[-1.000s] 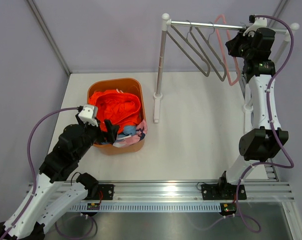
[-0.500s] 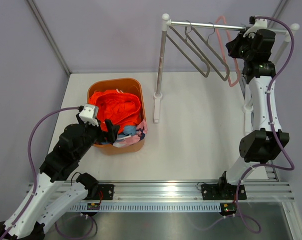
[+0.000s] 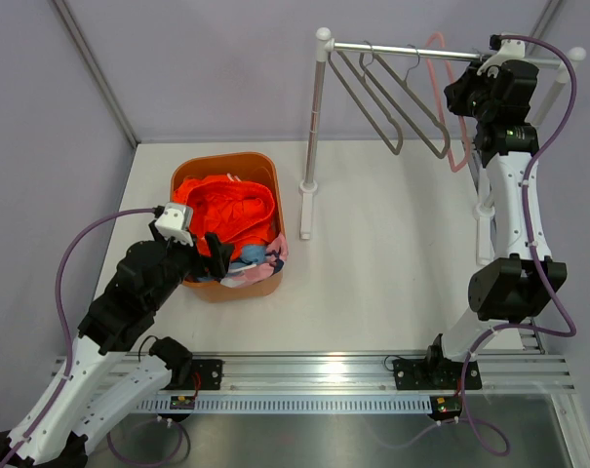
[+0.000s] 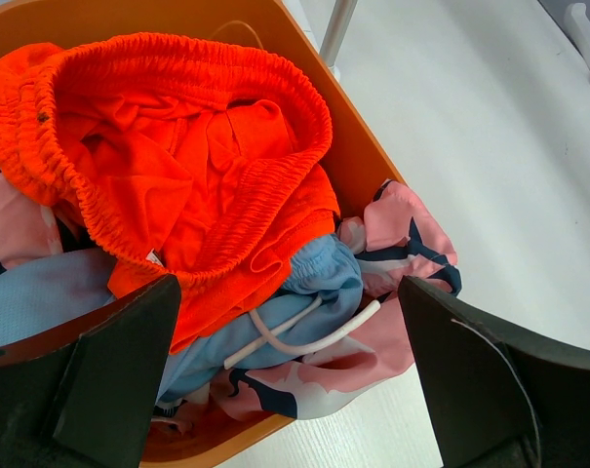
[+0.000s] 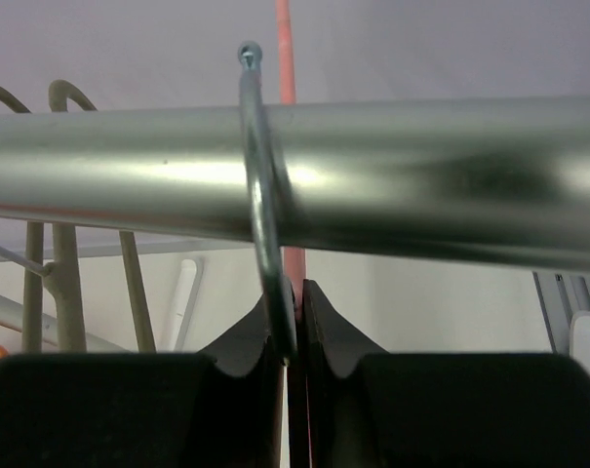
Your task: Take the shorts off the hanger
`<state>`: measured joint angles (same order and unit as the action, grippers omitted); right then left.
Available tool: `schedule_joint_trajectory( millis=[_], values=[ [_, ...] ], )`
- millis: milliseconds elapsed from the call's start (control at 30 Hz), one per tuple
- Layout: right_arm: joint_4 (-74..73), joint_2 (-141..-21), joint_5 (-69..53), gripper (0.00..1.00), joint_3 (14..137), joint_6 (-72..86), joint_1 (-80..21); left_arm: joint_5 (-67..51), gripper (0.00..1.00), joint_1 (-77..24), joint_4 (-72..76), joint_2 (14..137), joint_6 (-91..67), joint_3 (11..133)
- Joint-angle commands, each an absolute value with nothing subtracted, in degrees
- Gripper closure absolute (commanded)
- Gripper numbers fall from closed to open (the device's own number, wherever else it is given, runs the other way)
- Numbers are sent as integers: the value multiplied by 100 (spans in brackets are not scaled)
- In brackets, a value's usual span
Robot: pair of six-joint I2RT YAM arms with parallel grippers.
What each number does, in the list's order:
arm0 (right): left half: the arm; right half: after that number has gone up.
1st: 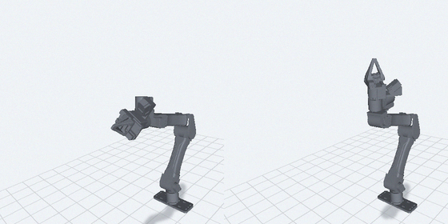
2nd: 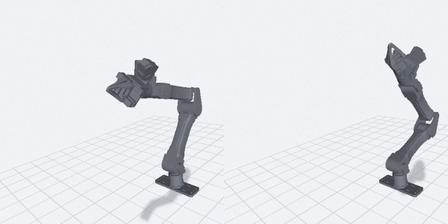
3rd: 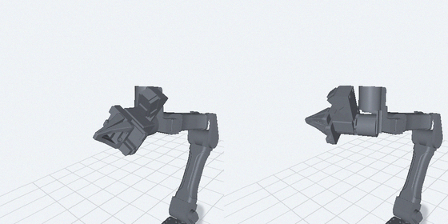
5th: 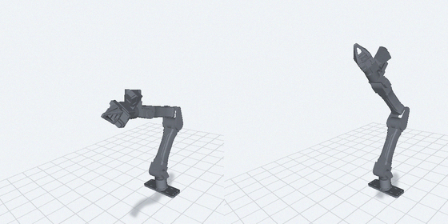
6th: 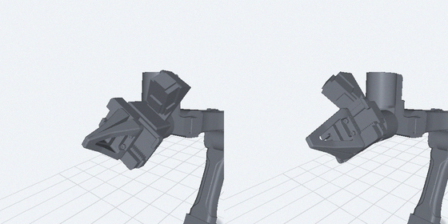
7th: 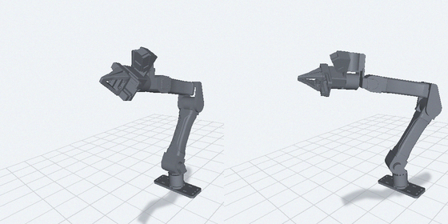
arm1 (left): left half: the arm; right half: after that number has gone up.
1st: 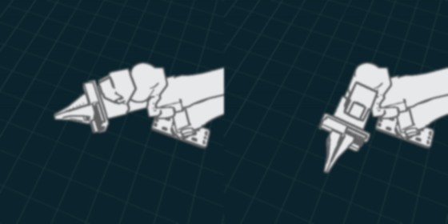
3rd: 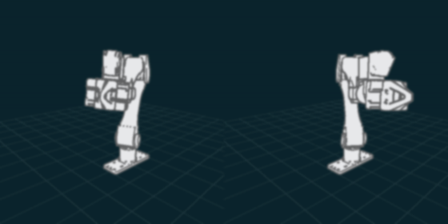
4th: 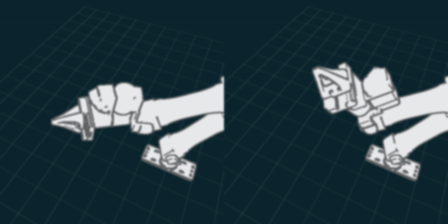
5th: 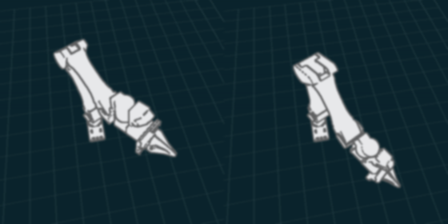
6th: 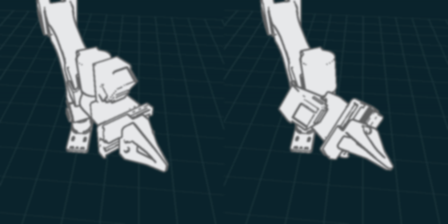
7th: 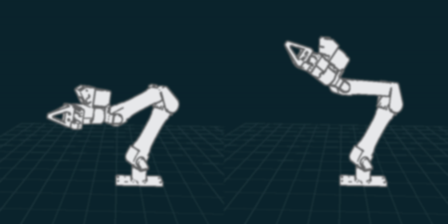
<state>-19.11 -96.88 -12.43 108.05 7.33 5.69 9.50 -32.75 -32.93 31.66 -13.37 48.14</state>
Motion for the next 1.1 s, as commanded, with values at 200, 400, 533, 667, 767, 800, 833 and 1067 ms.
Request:
schedule_joint_trajectory(
  millis=[200, 400, 533, 667, 767, 800, 833, 1067],
  values=[
    [-1802, -9317, -1046, 77, 10714, 817, 580, 1046, 1, -3305, -3059, 3182, -1257, 4772],
    [-1784, -9097, -958, 70, 10617, 1002, 580, 1046, 1, -3305, -3059, 3208, -1248, 4772],
    [-1810, -8930, -871, 64, 10556, 1142, 580, 1046, 1, -3305, -3059, 3208, -1248, 4772],
    [-1916, -8781, -686, 55, 10547, 1257, 580, 1063, 1, -3305, -3067, 3217, -1248, 4772],
    [-1986, -8588, -572, 50, 10512, 1371, 580, 1099, 1, -3305, -3067, 3217, -1248, 4772],
    [-2012, -8552, -563, 46, 10486, 1388, 580, 1107, 1, -3305, -3076, 3208, -1239, 4772],
    [-2021, -8508, -467, 43, 10477, 1406, 580, 1125, 1, -3305, -3076, 3208, -1239, 4772],
    [-1882, -7579, 157, 32, 9880, 1581, 580, 1213, 1, -3305, -3085, 3225, -1230, 4781]
  ],
)
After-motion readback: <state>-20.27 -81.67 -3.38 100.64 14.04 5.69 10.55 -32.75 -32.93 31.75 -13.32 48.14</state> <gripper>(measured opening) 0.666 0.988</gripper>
